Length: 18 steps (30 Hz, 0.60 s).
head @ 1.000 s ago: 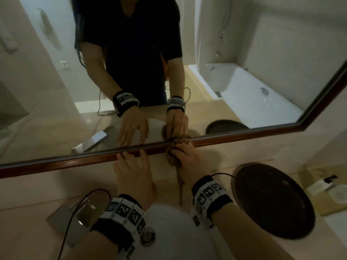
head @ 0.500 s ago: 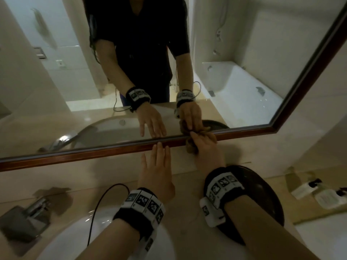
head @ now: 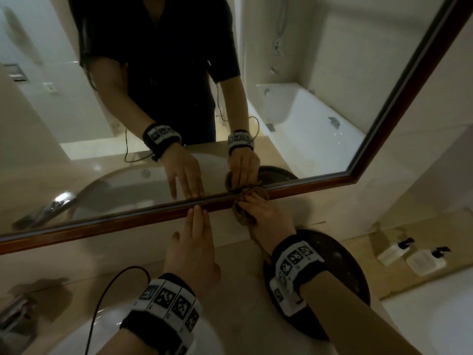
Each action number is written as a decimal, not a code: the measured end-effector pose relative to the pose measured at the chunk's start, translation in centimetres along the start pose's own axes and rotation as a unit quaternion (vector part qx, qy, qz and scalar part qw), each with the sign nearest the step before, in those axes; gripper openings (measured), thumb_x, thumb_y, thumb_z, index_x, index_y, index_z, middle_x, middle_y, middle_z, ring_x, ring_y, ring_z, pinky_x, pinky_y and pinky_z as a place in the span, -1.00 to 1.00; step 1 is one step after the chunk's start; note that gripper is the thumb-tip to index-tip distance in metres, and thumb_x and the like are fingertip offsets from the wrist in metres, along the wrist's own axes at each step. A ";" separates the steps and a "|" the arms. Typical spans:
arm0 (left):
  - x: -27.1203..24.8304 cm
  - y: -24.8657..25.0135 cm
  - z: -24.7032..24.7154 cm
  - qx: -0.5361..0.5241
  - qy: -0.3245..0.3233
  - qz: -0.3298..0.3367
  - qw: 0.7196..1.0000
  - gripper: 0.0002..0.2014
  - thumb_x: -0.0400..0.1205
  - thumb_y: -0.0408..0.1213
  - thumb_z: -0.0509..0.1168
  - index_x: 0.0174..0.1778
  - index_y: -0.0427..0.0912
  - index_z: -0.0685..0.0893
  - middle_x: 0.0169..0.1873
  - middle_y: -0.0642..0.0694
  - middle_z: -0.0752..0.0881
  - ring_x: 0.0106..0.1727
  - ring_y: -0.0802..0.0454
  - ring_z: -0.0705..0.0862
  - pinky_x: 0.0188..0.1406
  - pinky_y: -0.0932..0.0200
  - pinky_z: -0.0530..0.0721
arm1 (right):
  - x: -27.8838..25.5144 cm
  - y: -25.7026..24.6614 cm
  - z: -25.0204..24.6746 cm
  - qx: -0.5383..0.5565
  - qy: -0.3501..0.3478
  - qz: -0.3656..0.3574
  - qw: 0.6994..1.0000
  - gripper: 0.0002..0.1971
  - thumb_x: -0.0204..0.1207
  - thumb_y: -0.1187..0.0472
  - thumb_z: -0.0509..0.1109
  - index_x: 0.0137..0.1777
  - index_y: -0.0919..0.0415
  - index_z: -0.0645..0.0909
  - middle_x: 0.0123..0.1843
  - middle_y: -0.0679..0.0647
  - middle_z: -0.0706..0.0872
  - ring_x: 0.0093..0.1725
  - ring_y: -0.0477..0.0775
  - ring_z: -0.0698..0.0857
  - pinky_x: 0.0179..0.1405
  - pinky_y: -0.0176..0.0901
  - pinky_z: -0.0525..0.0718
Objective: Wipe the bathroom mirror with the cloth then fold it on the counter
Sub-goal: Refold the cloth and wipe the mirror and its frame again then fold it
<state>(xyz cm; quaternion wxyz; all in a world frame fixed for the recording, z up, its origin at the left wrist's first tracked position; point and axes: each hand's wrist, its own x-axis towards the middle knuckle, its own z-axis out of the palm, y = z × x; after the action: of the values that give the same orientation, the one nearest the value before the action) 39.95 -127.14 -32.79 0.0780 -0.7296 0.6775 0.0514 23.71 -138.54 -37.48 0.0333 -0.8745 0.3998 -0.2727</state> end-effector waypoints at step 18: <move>8.0 16.1 -2.8 -0.061 0.093 0.137 0.984 -0.32 0.46 -0.10 0.30 0.55 -0.17 0.41 0.58 -0.16 0.35 0.57 -0.22 0.35 0.55 -0.11 0.27 | -5.8 21.1 -9.6 0.026 0.067 0.087 0.994 -0.50 0.36 0.49 0.47 0.32 0.22 0.66 0.38 0.14 0.65 0.39 0.15 0.61 0.48 -0.25 0.42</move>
<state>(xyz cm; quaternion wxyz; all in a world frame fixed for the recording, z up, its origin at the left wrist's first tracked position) 24.41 -136.59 -32.18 -0.0377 -0.6350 0.7709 0.0342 1.44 -147.21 -37.80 0.0523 -0.8148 0.4689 -0.3370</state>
